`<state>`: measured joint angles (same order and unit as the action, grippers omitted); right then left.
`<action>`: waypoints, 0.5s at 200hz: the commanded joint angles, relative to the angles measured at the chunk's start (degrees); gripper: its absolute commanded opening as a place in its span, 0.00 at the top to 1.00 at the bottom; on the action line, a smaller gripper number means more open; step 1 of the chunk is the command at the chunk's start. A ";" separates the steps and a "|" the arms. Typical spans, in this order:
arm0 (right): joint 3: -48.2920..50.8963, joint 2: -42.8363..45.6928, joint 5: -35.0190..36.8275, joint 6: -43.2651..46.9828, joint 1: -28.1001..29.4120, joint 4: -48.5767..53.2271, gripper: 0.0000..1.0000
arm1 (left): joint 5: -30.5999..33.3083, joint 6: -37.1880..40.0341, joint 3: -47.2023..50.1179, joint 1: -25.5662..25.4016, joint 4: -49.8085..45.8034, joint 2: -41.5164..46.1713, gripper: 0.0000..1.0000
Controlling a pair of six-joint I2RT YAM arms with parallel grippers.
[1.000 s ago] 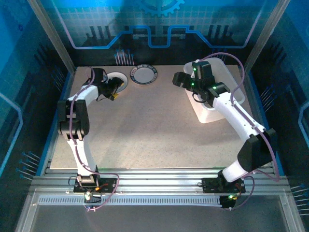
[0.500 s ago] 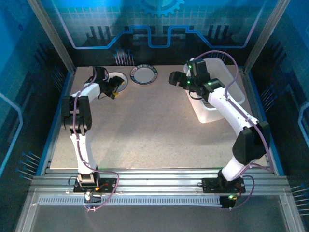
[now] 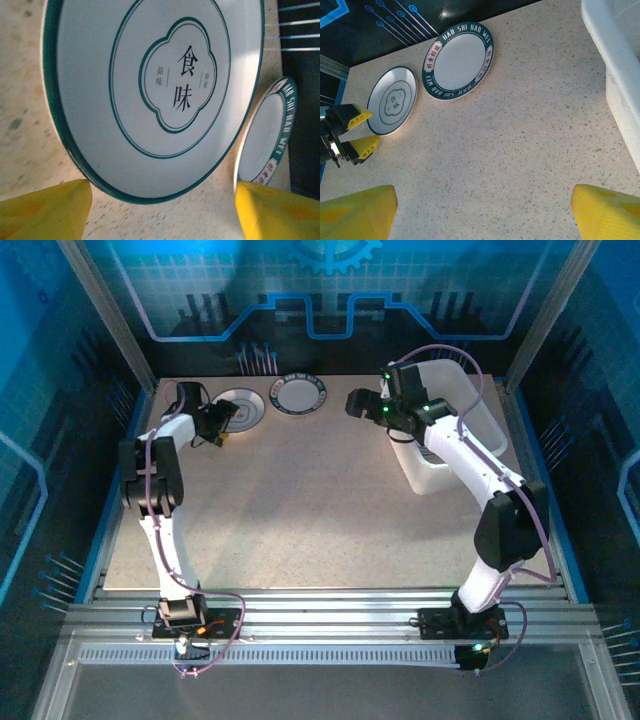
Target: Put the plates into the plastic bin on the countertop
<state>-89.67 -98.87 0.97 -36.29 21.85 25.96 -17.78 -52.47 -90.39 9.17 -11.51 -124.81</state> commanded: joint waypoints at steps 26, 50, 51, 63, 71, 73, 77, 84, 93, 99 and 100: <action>-3.03 -2.20 -1.06 0.96 0.02 2.08 0.10 | 0.18 0.13 -4.30 0.59 0.40 -4.85 0.26; -3.18 -2.38 -1.32 0.73 -0.26 2.34 0.10 | 0.42 -0.28 -4.13 0.59 0.73 -5.47 0.26; -3.20 -2.38 -1.28 0.71 -0.28 2.34 0.10 | 0.44 -0.36 -4.07 0.59 0.84 -5.50 0.26; -3.18 -2.41 -1.17 0.70 -0.35 2.33 0.10 | 0.64 -0.53 -3.57 0.67 1.76 -5.57 0.26; -3.19 -2.45 -1.19 0.57 -0.42 2.34 0.10 | 0.64 -0.50 -3.57 0.67 2.20 -5.89 0.27; -3.16 -2.44 -1.22 0.53 -0.45 2.32 0.10 | 0.69 -0.52 -3.63 0.67 2.26 -5.95 0.27; -3.19 -2.50 -1.21 0.48 -0.40 2.32 0.10 | 0.64 -0.55 -3.70 0.67 2.44 -6.17 0.28; -3.24 -2.60 -1.25 0.36 -0.41 2.40 0.10 | 0.64 -0.68 -3.91 0.67 2.67 -6.61 0.29; -3.33 -2.61 -1.32 0.29 -0.51 2.40 0.10 | 0.60 -0.75 -4.16 0.67 3.17 -7.14 0.33; -3.42 -2.57 -1.20 0.26 -0.53 2.52 0.10 | 0.48 -0.91 -4.26 0.67 3.47 -7.41 0.36; -3.42 -2.56 -1.22 0.26 -0.47 2.48 0.10 | 0.47 -0.94 -4.31 0.67 3.53 -7.48 0.36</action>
<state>-90.87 -100.75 0.78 -36.16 21.69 27.20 -17.74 -52.64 -93.32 9.50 -9.91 -129.58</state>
